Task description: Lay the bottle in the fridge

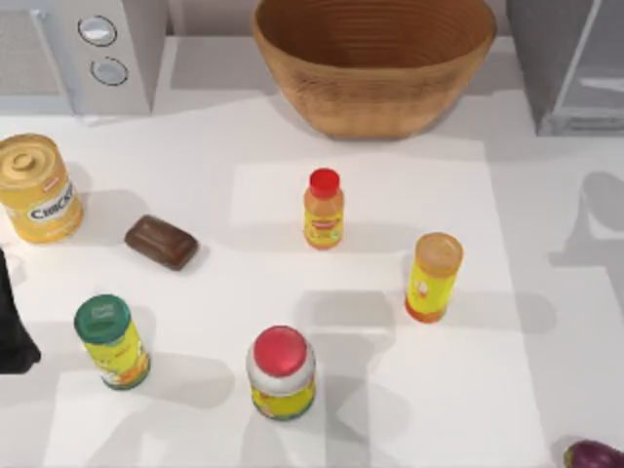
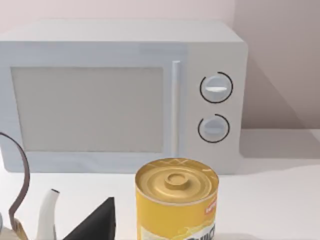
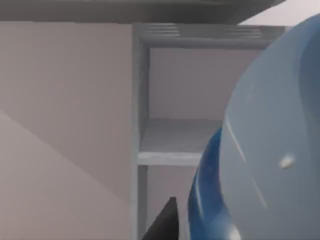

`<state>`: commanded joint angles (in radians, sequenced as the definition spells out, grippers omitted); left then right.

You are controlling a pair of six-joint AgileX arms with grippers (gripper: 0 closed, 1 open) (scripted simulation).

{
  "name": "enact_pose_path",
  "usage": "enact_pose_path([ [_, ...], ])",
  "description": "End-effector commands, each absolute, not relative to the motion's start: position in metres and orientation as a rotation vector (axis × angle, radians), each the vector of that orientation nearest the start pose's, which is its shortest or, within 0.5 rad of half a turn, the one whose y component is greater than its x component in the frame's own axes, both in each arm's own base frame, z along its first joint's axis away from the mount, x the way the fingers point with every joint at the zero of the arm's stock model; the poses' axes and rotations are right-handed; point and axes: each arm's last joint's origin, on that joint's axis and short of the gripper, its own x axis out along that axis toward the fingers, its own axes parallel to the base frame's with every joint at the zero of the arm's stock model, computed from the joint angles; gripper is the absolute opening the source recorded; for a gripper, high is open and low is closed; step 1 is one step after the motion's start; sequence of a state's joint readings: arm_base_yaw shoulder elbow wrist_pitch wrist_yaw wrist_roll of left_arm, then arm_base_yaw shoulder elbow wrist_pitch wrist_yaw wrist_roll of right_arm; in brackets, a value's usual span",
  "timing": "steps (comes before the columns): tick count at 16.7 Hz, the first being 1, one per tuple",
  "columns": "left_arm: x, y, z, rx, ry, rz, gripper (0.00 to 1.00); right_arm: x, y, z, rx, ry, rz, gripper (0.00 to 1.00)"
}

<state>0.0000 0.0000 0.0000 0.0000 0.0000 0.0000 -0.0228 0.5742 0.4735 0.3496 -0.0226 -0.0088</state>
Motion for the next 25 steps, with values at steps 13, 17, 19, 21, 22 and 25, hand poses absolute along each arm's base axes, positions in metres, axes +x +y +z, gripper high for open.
enact_pose_path([
  [13, 0.106, -0.001, 0.16, 0.0, 0.0, 0.0, 1.0, 0.399, -0.078, 0.214, -0.047, -0.137, 0.001, 0.01],
  [17, 0.106, -0.001, 0.16, 0.0, 0.0, 0.0, 1.0, 0.406, -0.099, 0.145, -0.011, -0.021, 0.003, 0.01],
  [19, 0.106, -0.001, 0.16, 0.0, 0.0, 0.0, 1.0, 0.405, -0.104, 0.131, -0.001, 0.004, 0.002, 0.01],
  [21, 0.106, -0.001, 0.16, 0.0, 0.0, 0.0, 1.0, 0.405, -0.104, 0.13, 0.0, 0.006, 0.002, 0.01],
  [22, 0.106, -0.001, 0.16, 0.0, 0.0, 0.0, 1.0, 0.405, -0.104, 0.13, 0.0, 0.006, 0.002, 0.01],
  [25, 0.106, -0.001, 0.16, 0.0, 0.0, 0.0, 1.0, 0.406, -0.102, 0.13, 0.0, 0.007, 0.006, 0.01],
])
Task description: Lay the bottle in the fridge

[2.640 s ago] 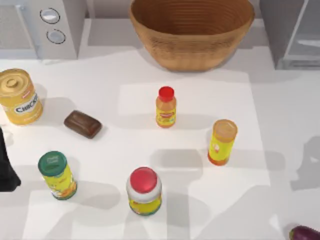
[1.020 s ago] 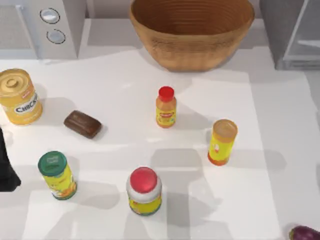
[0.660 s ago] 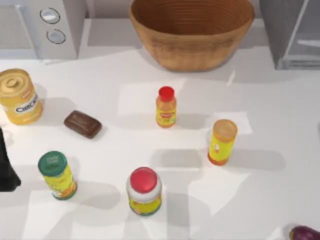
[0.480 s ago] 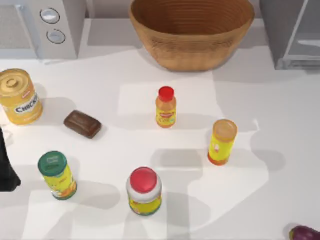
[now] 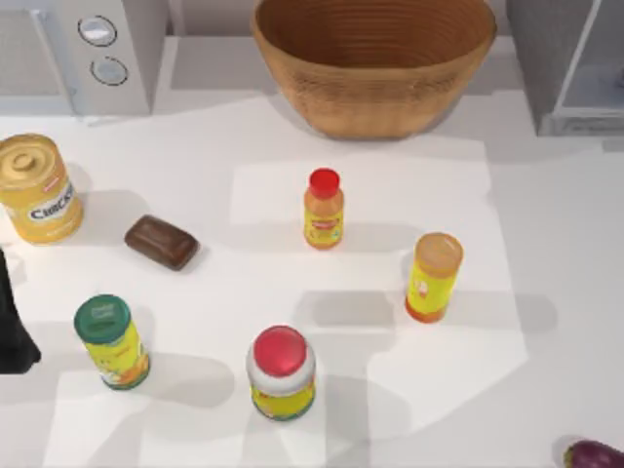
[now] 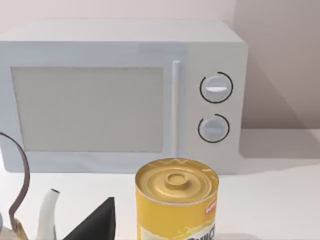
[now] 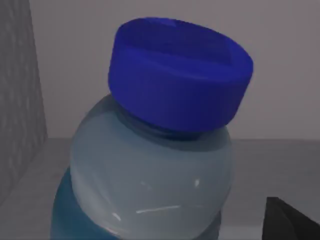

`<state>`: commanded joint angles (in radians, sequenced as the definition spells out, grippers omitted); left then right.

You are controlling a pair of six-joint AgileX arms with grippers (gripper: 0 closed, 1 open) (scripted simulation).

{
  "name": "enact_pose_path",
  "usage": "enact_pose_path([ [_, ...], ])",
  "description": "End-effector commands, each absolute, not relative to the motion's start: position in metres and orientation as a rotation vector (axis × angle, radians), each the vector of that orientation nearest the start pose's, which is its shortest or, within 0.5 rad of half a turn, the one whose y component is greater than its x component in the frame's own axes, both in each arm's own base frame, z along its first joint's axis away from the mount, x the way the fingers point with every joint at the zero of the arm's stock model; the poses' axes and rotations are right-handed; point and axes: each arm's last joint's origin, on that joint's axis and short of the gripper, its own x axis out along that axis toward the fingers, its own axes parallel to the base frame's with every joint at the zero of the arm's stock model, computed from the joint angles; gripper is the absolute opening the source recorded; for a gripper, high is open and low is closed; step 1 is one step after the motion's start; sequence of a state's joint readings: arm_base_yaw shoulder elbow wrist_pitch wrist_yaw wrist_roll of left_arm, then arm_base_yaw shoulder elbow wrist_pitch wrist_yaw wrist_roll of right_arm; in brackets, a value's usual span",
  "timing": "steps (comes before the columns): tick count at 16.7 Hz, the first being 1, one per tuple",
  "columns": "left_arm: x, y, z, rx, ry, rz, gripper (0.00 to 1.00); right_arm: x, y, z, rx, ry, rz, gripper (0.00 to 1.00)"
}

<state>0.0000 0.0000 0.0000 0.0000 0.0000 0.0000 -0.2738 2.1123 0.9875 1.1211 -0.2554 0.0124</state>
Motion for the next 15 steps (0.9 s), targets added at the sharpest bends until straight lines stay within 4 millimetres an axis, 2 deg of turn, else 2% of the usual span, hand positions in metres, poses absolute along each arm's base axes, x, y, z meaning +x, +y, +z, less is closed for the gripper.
enact_pose_path([
  [2, 0.106, -0.001, 0.16, 0.0, 0.0, 0.0, 1.0, 0.415, -0.1, 0.123, 0.007, 0.029, 0.015, 0.01],
  [4, 0.106, -0.001, 0.16, 0.0, 0.0, 0.0, 1.0, 0.432, -0.098, 0.12, 0.007, 0.036, 0.027, 0.01],
  [8, 0.106, -0.001, 0.16, 0.0, 0.0, 0.0, 1.0, 0.476, -0.101, 0.137, -0.01, -0.028, 0.028, 0.01],
  [10, 0.106, -0.001, 0.16, 0.0, 0.0, 0.0, 1.0, 0.493, -0.103, 0.14, -0.008, -0.032, 0.017, 0.01],
  [12, 0.106, -0.001, 0.16, 0.0, 0.0, 0.0, 1.0, 0.503, -0.104, 0.133, -0.002, -0.006, 0.008, 0.01],
  [15, 0.106, -0.001, 0.16, 0.0, 0.0, 0.0, 1.0, 0.506, -0.103, 0.13, -0.001, 0.005, 0.005, 0.01],
])
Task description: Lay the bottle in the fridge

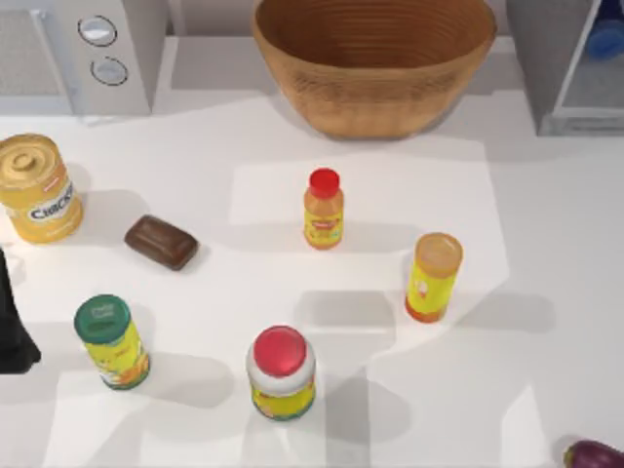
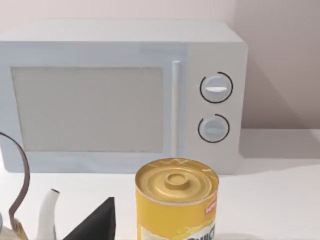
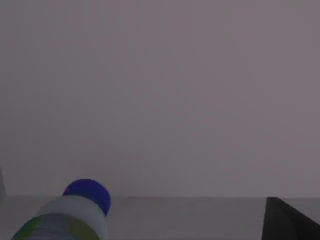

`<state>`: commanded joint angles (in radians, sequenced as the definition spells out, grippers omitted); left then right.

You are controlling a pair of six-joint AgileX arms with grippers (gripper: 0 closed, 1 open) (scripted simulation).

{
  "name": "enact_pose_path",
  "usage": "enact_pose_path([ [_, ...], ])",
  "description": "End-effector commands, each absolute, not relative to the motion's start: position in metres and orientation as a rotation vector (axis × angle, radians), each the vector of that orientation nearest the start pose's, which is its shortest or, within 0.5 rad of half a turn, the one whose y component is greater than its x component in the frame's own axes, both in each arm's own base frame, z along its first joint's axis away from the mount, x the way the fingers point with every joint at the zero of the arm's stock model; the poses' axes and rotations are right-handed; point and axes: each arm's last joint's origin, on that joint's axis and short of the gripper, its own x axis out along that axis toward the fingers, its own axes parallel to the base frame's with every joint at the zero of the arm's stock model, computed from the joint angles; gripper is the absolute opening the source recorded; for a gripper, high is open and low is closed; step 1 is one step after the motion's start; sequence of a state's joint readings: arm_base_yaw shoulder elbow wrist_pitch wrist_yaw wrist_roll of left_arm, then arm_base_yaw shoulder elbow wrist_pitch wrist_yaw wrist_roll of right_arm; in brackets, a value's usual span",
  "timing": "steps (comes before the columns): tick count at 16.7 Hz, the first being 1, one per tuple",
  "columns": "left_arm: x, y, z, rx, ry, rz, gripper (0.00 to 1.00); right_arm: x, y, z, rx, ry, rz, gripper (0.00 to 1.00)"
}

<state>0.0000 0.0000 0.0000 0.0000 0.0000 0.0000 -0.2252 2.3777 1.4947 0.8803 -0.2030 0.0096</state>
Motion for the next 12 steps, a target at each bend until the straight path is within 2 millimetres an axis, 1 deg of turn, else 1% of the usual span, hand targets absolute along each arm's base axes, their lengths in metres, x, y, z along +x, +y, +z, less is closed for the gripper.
enact_pose_path([
  [2, 0.1057, -0.0012, 0.16, 0.0, 0.0, 0.0, 1.0, 0.5058, -0.1033, 0.1303, -0.001, 0.005, 0.005, 0.01],
  [12, 0.1057, -0.0012, 0.16, 0.0, 0.0, 0.0, 1.0, 0.5058, -0.1033, 0.1303, -0.001, 0.005, 0.005, 0.76],
])
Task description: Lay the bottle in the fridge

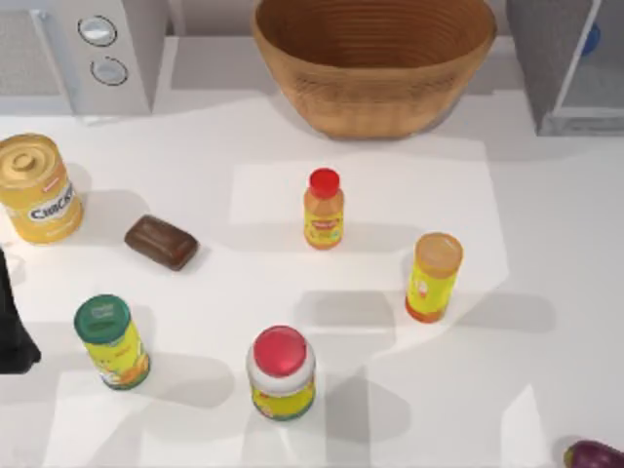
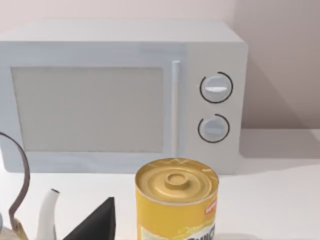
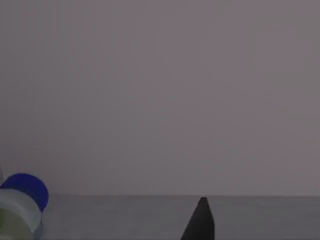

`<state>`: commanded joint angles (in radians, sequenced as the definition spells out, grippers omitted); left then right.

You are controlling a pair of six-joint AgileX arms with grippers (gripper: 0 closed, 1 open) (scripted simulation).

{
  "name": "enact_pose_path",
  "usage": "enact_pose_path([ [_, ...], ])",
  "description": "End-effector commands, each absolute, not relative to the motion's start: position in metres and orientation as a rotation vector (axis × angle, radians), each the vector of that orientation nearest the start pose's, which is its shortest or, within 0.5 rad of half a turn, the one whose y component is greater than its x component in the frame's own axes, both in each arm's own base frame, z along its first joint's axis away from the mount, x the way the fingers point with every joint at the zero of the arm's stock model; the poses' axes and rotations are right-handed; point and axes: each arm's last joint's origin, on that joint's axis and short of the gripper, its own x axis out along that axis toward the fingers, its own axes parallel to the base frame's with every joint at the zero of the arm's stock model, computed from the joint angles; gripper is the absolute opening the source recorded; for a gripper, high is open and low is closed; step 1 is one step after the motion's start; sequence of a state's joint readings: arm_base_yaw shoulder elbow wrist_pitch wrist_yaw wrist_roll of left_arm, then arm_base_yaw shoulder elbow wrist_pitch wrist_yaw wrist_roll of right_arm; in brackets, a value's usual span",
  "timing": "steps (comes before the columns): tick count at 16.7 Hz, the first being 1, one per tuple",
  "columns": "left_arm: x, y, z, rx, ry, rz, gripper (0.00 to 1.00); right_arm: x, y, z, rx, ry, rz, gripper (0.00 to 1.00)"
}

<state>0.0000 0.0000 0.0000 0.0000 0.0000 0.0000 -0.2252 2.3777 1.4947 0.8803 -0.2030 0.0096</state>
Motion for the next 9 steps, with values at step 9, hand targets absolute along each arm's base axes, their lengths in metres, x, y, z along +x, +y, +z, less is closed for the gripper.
enact_pose_path([
  [9, 0.1057, -0.0012, 0.16, 0.0, 0.0, 0.0, 1.0, 0.5058, -0.1033, 0.1303, -0.001, 0.005, 0.005, 1.0],
])
